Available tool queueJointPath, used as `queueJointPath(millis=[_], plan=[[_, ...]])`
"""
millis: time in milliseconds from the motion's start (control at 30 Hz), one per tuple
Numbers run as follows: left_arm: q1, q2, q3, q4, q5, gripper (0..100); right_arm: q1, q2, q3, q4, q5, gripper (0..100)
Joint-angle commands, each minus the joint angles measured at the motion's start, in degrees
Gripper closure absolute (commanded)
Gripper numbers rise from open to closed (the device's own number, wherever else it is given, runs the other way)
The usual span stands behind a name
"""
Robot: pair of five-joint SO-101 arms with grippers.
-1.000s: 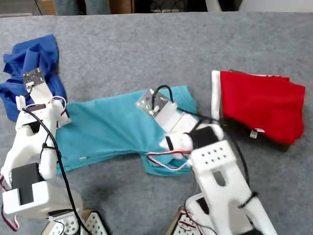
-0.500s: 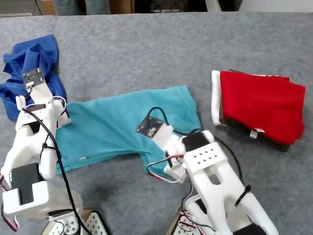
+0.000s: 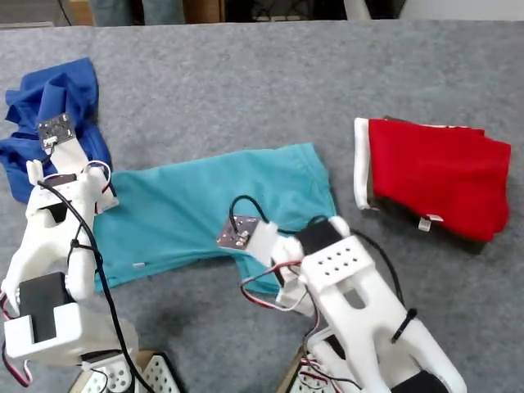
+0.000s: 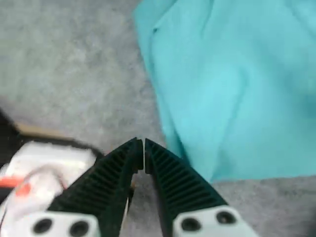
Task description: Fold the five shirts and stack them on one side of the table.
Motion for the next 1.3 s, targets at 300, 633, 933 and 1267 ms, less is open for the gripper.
queueJointPath(millis=[300, 633, 933, 1267], plan=[[-0.5, -0.9, -1.3, 0.4, 0.3, 97, 12.7, 8.4, -5.4, -9.8, 2.6, 98.4], [-2.2, -0.9, -1.5, 0.4, 0.4, 97, 15.9, 21.8, -1.4, -13.2, 5.5, 98.4], [-1.9, -1.0, -1.6, 1.2, 0.1, 97, 18.3, 14.0, -31.7, 5.0, 3.7, 98.4], [-2.7, -0.4, -6.5, 10.4, 0.5, 97, 18.1, 40.6, -50.8, -18.8, -16.4, 98.4]])
